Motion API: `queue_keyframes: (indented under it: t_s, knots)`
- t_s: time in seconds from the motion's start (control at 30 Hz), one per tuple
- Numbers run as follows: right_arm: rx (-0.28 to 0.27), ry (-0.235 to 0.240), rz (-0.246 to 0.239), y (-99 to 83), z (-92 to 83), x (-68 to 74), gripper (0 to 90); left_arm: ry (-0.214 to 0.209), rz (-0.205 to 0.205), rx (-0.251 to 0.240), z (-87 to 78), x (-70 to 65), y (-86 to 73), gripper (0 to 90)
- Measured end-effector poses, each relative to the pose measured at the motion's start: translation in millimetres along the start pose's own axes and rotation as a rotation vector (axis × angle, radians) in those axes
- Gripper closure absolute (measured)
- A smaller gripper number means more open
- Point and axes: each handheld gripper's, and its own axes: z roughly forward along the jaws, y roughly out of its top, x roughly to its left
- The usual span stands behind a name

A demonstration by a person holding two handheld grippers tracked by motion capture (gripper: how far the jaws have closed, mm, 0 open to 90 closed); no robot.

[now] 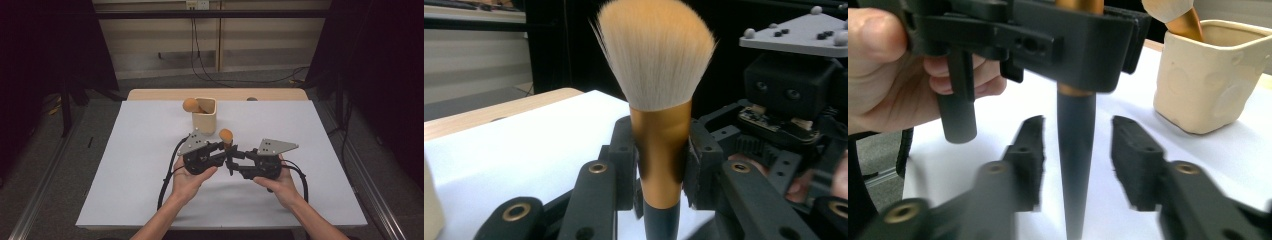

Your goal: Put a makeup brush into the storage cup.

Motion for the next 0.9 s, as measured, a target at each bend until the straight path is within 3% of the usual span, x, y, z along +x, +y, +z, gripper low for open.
queue_keyframes:
  t_s: [0.13,0.27,0.37,0.57,0.67,0.9]
  knots:
    - [0.009,-0.008,-0.012,0.5,-2.3,1.0,38.7,0.012,-0.001,-0.007,-3.7,2.8,3.2,70.6]
    - [-0.008,-0.044,-0.011,0.8,-4.7,0.4,17.4,0.015,0.012,0.017,-6.4,5.5,2.9,70.6]
    - [-0.004,-0.045,-0.026,2.1,-5.7,1.5,3.9,0.022,0.015,0.018,-9.1,7.5,4.2,70.6]
    - [-0.006,-0.076,0.0,1.5,-9.6,-2.0,3.2,0.042,0.014,0.015,-17.8,13.5,7.5,70.6]
    - [-0.014,-0.061,-0.026,3.5,-14.3,-3.6,4.0,0.055,0.016,0.021,-21.6,16.6,8.2,70.6]
    - [-0.041,-0.121,-0.026,-0.3,-26.5,-2.0,4.9,0.07,0.011,0.024,-26.1,20.4,10.2,70.6]
